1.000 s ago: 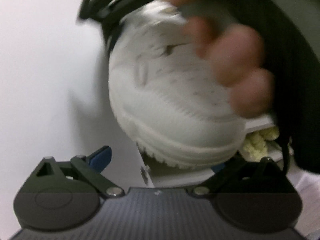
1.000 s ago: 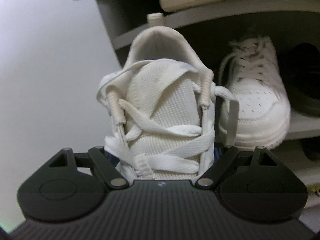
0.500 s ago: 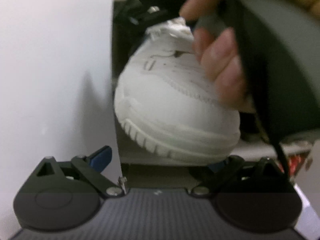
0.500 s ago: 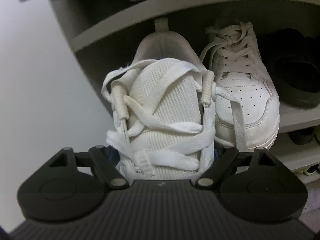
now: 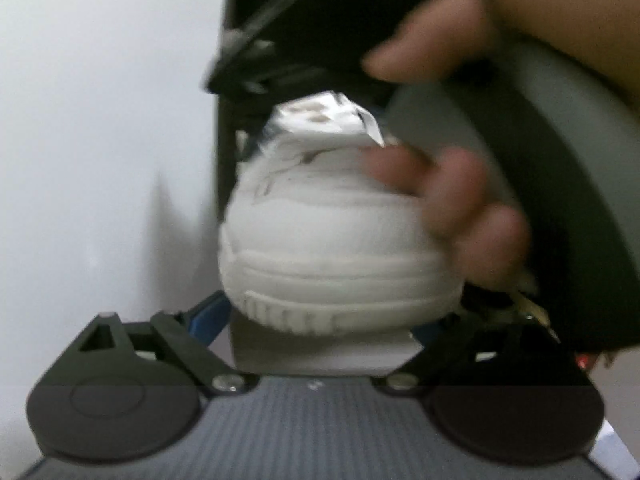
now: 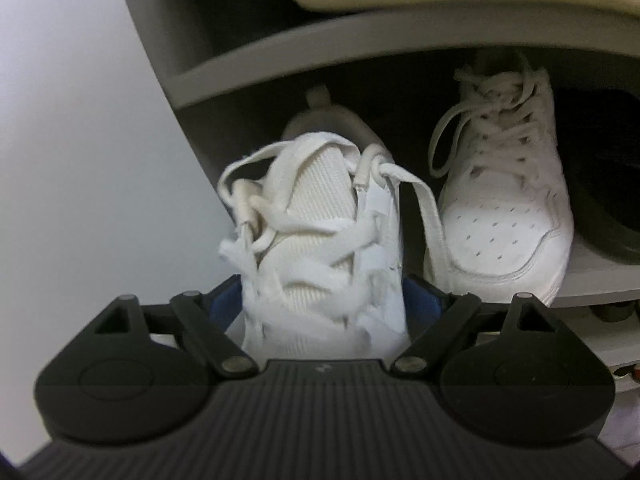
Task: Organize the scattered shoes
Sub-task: 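Lift the knit sneaker with the right tool into the cabinet shelf, then set the knit sneaker beside the other white sneaker and open the right tool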
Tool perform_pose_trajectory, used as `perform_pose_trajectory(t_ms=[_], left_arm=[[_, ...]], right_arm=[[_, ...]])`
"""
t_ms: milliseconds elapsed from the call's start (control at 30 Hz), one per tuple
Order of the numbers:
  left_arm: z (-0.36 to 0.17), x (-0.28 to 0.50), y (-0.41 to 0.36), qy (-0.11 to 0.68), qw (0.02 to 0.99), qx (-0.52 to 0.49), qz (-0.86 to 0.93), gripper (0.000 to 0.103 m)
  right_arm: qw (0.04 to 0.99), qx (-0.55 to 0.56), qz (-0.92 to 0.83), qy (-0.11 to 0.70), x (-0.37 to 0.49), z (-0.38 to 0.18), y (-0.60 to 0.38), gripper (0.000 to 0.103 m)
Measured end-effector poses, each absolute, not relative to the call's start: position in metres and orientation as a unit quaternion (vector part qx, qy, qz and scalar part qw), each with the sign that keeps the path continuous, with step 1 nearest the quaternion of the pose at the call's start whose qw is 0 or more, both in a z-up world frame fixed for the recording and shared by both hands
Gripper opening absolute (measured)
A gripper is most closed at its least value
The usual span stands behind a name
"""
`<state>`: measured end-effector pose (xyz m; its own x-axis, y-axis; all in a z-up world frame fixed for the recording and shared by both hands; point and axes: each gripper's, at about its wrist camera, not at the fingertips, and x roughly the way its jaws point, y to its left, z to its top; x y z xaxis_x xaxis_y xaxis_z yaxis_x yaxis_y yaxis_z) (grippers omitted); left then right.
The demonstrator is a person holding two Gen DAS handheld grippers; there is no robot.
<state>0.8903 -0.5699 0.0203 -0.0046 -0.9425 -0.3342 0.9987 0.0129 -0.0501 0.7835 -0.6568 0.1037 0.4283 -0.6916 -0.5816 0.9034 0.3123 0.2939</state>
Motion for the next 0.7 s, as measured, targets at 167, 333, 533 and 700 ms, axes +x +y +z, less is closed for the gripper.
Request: perform_pose_trajectory(t_ms=[167, 333, 533, 700], left_arm=[[0.019, 0.904, -0.583, 0.202, 0.675, 0.084, -0.705, 0.094], [0.022, 0.89, -0.582, 0.143, 0.697, 0.111, -0.694, 0.093], [0.015, 0.904, -0.589, 0.182, 0.678, 0.09, -0.707, 0.088], [0.012, 0.906, -0.587, 0.165, 0.685, 0.095, -0.703, 0.078]], right_arm=[[0.803, 0.24, -0.51, 0.193, 0.784, 0.107, -0.627, 0.088], [0.805, 0.209, -0.525, 0.18, 0.776, 0.116, -0.622, 0.088], [0.817, 0.233, -0.504, 0.157, 0.749, 0.131, -0.605, 0.088], [0.825, 0.26, -0.481, 0.144, 0.735, 0.126, -0.617, 0.088]])
